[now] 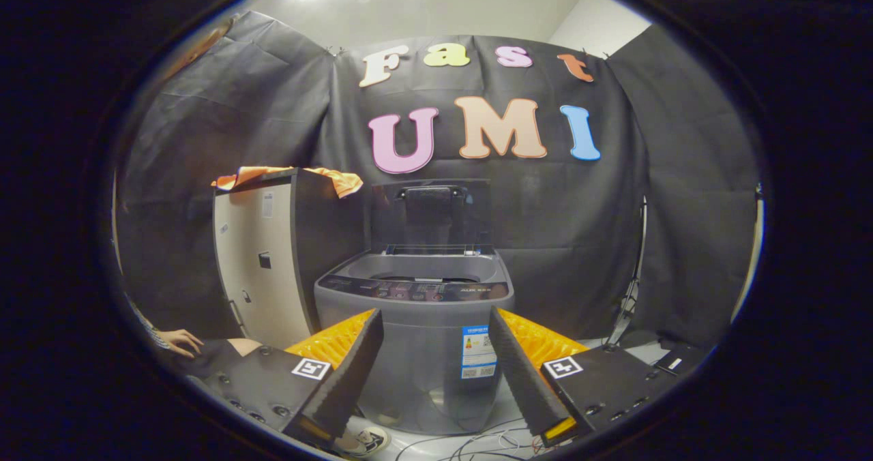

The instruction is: Put the clothes into the washing machine and then close the washing machine lid.

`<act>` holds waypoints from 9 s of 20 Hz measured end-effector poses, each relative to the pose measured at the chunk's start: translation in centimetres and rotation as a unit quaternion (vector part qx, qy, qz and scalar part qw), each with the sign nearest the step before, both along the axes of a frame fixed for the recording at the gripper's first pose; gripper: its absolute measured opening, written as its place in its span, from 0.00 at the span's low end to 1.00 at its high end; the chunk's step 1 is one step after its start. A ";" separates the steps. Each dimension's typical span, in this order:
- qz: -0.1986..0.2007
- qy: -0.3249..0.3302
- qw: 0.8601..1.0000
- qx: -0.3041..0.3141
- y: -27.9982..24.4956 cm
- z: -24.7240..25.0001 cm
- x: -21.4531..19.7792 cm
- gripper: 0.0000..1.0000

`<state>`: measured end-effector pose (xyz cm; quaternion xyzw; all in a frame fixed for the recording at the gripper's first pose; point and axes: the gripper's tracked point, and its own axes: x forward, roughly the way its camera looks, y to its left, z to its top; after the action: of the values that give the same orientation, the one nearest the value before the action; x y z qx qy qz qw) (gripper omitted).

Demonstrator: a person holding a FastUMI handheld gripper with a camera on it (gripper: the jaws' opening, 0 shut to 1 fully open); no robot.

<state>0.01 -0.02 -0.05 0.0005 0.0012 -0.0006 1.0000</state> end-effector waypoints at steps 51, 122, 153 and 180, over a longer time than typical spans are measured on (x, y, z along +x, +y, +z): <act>0.300 0.123 0.942 -0.086 40.1 22.3 27.4 0.96; -0.131 0.029 0.991 0.012 8.5 25.9 33.2 0.10; -0.108 0.066 0.992 -0.009 10.0 22.7 38.6 0.98; -0.092 0.024 0.995 -0.007 8.7 19.5 44.6 0.97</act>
<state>44.64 8.71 19.49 -0.0061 0.0251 -0.0928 0.9954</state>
